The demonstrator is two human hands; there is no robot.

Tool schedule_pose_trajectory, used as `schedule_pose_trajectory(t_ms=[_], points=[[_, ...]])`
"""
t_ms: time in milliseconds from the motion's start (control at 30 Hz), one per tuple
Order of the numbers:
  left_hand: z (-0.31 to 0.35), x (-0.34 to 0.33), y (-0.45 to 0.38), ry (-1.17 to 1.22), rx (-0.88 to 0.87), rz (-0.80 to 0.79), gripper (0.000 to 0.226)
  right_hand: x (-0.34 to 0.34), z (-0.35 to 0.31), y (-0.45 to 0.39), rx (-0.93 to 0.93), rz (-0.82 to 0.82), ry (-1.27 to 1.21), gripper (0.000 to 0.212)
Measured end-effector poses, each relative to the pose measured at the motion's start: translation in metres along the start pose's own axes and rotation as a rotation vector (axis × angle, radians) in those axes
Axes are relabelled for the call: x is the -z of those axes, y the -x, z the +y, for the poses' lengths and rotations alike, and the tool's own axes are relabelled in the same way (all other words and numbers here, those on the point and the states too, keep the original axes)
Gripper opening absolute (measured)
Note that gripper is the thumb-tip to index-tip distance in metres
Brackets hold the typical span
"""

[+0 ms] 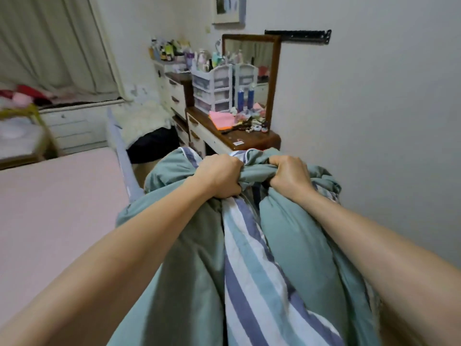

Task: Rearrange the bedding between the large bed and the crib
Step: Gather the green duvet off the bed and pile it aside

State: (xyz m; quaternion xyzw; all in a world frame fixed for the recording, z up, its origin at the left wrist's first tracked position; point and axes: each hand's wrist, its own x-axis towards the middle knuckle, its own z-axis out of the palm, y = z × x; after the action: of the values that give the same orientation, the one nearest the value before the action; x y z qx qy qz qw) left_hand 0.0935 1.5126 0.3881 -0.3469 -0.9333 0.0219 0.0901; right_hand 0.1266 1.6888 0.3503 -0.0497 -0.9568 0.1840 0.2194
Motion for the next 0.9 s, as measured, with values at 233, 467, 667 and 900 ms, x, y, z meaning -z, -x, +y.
schedule_pose_trajectory(t_ms=[233, 467, 667, 900], points=[[-0.057, 0.004, -0.058, -0.054, 0.364, 0.063, 0.02, -0.058, -0.017, -0.137, 0.255, -0.063, -0.132, 0.028], [-0.157, -0.013, -0.137, -0.145, 0.454, 0.095, 0.022, -0.126, -0.054, -0.261, 0.315, -0.084, -0.271, 0.023], [-0.274, -0.018, -0.219, -0.182, 0.489, 0.048, 0.021, -0.188, -0.095, -0.383, 0.29, -0.106, -0.341, 0.025], [-0.409, -0.03, -0.312, -0.21, 0.532, 0.064, 0.02, -0.259, -0.143, -0.53, 0.328, -0.072, -0.361, 0.025]])
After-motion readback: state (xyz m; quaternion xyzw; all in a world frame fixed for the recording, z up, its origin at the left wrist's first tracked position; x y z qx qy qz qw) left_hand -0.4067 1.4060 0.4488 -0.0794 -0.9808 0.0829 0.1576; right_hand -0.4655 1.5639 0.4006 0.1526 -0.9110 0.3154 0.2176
